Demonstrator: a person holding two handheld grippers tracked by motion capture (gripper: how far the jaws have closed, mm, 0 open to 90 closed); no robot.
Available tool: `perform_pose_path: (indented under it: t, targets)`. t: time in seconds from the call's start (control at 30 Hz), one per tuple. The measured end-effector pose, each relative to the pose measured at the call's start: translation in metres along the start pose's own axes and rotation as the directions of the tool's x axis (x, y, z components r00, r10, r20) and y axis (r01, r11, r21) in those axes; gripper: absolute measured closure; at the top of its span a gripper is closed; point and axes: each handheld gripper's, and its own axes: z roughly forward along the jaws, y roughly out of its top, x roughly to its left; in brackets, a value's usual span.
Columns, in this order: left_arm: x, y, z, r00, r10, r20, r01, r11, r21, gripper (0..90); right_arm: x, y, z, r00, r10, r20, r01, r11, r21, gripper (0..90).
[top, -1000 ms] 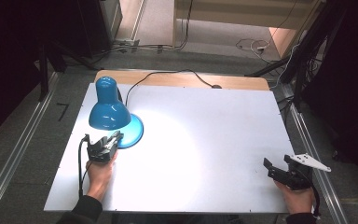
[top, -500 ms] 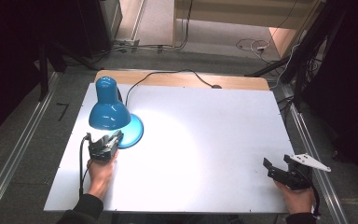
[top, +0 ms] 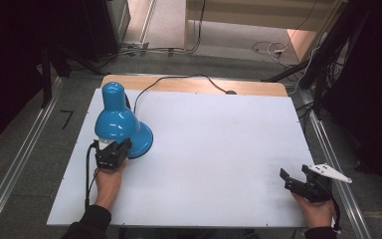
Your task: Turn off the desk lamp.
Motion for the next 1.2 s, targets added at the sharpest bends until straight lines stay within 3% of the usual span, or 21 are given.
perform_pose_path:
  t: [0.1, 0.13, 0.3, 0.63, 1.2]
  targets:
    - [0.0, 0.0, 0.001, 0.9999, 0.011, -0.008, -0.011, 0.9999, 0.003, 90.0, 0.001, 0.0, 0.0, 1.0, 0.0, 0.0, 0.0, 1.0, -0.001, 15.2]
    - [0.0, 0.001, 0.002, 0.9999, -0.014, 0.0, 0.014, 0.9999, -0.009, 90.0, 0.0, 0.0, 0.0, 1.0, 0.0, 0.0, 0.0, 1.0, 0.001, 15.2]
    - [0.002, 0.001, 0.002, 0.9995, -0.033, 0.002, 0.033, 0.9994, -0.014, 90.0, -0.001, 0.0, 0.0, 1.0, 0.003, -0.001, -0.003, 1.0, -0.001, 15.2]
    - [0.004, 0.002, -0.002, 0.9995, -0.031, -0.01, 0.031, 0.9991, -0.03, 90.0, -0.001, 0.0, 0.0, 1.0, 0.004, 0.0, -0.004, 1.0, -0.002, 15.2]
    - [0.01, 0.002, -0.006, 0.9979, -0.062, -0.021, 0.061, 0.9969, -0.05, 89.3, -0.002, 0.0, -0.001, 1.0, 0.006, 0.002, -0.006, 1.0, -0.002, 15.2]
